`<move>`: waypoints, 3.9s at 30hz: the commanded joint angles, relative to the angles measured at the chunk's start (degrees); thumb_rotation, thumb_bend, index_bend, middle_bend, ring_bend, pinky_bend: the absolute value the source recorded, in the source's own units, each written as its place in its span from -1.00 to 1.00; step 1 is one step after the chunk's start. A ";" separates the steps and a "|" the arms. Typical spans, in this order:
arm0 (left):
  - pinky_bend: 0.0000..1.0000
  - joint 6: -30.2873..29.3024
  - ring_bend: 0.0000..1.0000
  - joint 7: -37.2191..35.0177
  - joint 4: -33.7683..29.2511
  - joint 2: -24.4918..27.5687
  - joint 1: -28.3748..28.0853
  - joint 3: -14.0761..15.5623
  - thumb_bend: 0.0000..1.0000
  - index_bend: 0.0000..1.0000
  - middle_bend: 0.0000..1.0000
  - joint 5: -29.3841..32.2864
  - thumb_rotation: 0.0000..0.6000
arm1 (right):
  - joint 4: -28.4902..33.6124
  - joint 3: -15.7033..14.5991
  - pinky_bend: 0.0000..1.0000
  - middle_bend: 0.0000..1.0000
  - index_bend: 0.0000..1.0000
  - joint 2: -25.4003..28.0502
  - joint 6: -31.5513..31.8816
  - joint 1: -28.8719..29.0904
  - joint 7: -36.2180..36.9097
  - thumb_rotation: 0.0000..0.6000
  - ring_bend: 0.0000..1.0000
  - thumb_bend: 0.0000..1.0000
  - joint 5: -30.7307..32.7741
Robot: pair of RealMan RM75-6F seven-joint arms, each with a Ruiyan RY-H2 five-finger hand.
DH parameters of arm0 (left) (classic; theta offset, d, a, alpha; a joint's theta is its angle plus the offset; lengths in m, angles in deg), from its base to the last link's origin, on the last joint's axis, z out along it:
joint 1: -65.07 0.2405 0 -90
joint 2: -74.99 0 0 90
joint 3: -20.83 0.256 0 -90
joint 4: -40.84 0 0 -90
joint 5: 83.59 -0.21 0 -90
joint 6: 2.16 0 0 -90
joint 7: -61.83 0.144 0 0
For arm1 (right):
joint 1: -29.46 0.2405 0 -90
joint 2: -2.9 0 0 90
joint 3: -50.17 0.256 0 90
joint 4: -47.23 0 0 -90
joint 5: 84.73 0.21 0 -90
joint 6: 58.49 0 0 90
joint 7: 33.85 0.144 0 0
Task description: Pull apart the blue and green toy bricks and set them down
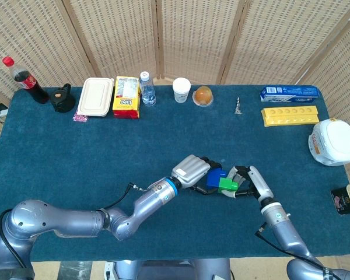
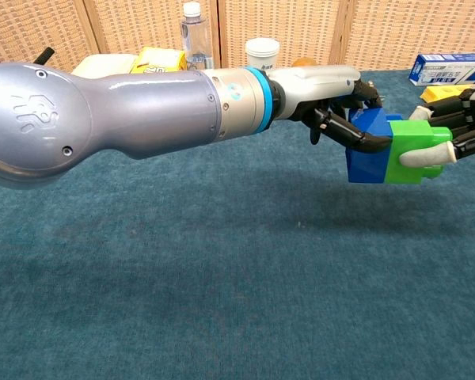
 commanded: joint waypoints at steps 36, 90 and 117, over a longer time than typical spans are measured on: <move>-0.14 0.20 -0.39 -1.85 -11.28 16.06 8.70 5.39 -0.02 0.07 -0.28 -5.08 -0.09 | -5.22 -4.58 0.04 0.25 0.28 -0.27 -4.64 0.25 -1.97 1.00 0.25 -0.51 -3.58; -0.91 -8.00 -1.00 12.98 -11.85 13.08 10.06 10.40 -0.45 -0.46 -0.69 -1.17 -0.73 | 0.70 -4.93 -0.39 -0.25 -0.27 8.28 6.70 -4.51 -0.30 1.00 -0.26 -0.49 -12.31; -0.91 -48.90 -1.00 6.57 -31.62 30.92 43.39 23.78 -0.41 -0.46 -0.69 -19.06 0.21 | -7.22 -7.64 -0.35 -0.15 -0.24 4.10 20.42 -8.99 -23.39 1.00 -0.19 -0.48 -14.41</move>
